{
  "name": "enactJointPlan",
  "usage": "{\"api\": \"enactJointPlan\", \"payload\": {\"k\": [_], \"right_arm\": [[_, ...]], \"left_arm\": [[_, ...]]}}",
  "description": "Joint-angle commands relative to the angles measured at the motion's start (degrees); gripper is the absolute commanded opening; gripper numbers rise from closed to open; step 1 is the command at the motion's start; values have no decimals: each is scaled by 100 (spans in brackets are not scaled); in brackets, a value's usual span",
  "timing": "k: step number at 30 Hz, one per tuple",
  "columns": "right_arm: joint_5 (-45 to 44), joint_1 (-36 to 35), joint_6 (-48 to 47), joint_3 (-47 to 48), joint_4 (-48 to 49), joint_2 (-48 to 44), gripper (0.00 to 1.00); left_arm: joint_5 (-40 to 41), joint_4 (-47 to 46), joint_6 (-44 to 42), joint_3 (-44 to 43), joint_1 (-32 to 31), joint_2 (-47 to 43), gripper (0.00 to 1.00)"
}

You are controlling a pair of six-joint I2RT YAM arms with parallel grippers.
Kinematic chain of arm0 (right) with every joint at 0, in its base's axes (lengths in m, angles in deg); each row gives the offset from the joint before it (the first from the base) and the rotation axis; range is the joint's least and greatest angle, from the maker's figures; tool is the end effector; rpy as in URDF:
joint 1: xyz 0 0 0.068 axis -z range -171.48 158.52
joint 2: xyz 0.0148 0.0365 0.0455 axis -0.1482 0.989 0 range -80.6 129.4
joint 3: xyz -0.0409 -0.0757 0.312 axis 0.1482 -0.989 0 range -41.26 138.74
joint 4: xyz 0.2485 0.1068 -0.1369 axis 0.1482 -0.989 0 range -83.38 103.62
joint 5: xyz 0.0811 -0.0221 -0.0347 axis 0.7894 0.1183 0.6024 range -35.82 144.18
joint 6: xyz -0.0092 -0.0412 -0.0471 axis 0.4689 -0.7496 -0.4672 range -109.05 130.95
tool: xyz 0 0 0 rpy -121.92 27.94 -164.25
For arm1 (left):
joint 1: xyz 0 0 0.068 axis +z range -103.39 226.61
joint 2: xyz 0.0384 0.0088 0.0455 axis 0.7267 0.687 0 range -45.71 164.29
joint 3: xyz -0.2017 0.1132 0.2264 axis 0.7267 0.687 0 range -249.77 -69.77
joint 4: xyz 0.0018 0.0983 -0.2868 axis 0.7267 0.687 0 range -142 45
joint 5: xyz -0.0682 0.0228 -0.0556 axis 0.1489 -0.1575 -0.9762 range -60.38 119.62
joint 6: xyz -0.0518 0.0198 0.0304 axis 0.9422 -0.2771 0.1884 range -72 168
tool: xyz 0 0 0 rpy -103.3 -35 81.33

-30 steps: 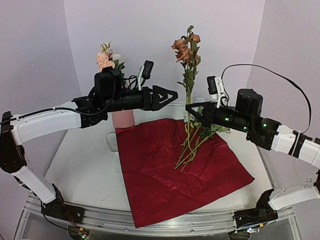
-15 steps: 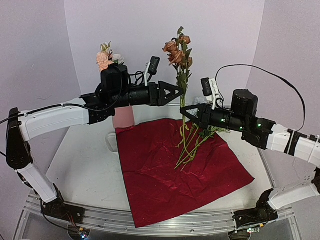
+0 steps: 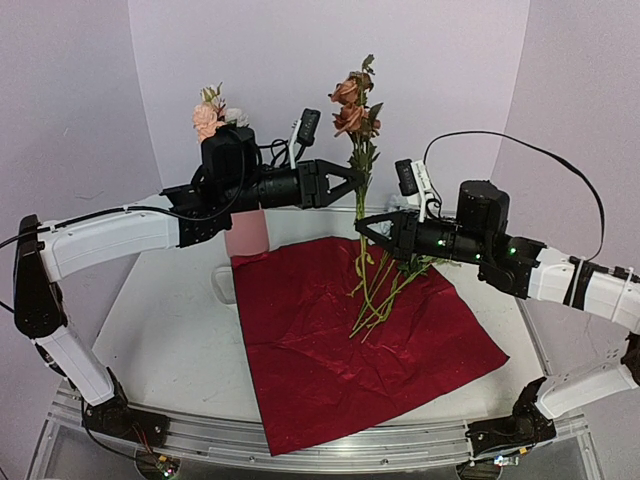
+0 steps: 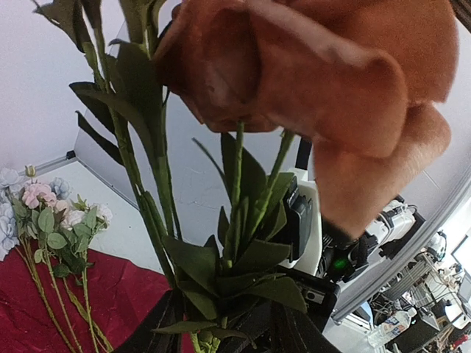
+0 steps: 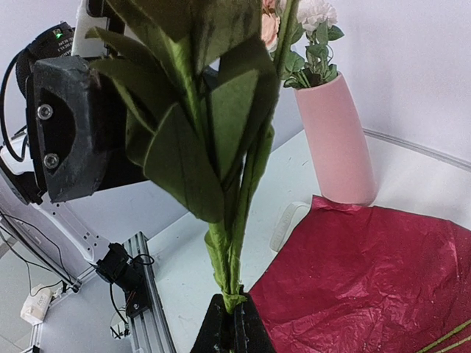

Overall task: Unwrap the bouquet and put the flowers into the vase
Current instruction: Pick up the fake flower from the wrapping paper.

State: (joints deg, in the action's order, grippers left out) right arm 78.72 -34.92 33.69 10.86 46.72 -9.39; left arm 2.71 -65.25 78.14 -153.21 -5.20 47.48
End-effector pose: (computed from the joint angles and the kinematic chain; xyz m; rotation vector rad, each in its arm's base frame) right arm 0.2226 0.2386 0.4036 -0.6394 1.3163 1.2422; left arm 0.2608 -0.3670 0.4466 0.7278 1.5534 -1.4590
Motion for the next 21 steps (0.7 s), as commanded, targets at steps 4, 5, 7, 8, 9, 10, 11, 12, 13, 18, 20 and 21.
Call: {"api": "enactJointPlan", "payload": {"k": [4, 5, 7, 8, 9, 10, 11, 12, 13, 18, 20, 21], "right_arm": [[213, -35, -7, 216, 364, 56, 0], [217, -38, -9, 213, 365, 59, 0], [210, -34, -15, 207, 364, 59, 0], [204, -38, -15, 203, 364, 55, 0], [207, -40, -18, 202, 364, 52, 0], [209, -40, -18, 202, 364, 53, 0], [209, -41, -16, 202, 364, 54, 0], [207, -42, -15, 202, 364, 52, 0], [195, -42, -15, 197, 364, 46, 0], [47, -42, 2, 128, 369, -44, 0], [-77, -42, 10, 70, 372, -119, 0], [-173, -42, 16, 36, 367, -160, 0]], "left_arm": [[-83, -409, 33, -243, -6, 63, 41], [-87, -414, 37, -243, -4, 69, 41], [-94, -422, 39, -243, -4, 91, 37], [-79, -423, 37, -228, -4, 90, 35], [-58, -428, 36, -217, -2, 94, 35], [-35, -432, 37, -207, -2, 104, 36], [-14, -432, 44, -198, -7, 119, 40], [-4, -432, 60, -190, -6, 135, 46], [-9, -431, 80, -186, -5, 154, 51], [31, -431, 157, -106, -4, 157, 70], [126, -432, 151, -39, -4, 117, 75], [185, -428, 148, -4, -4, 97, 77]]}}
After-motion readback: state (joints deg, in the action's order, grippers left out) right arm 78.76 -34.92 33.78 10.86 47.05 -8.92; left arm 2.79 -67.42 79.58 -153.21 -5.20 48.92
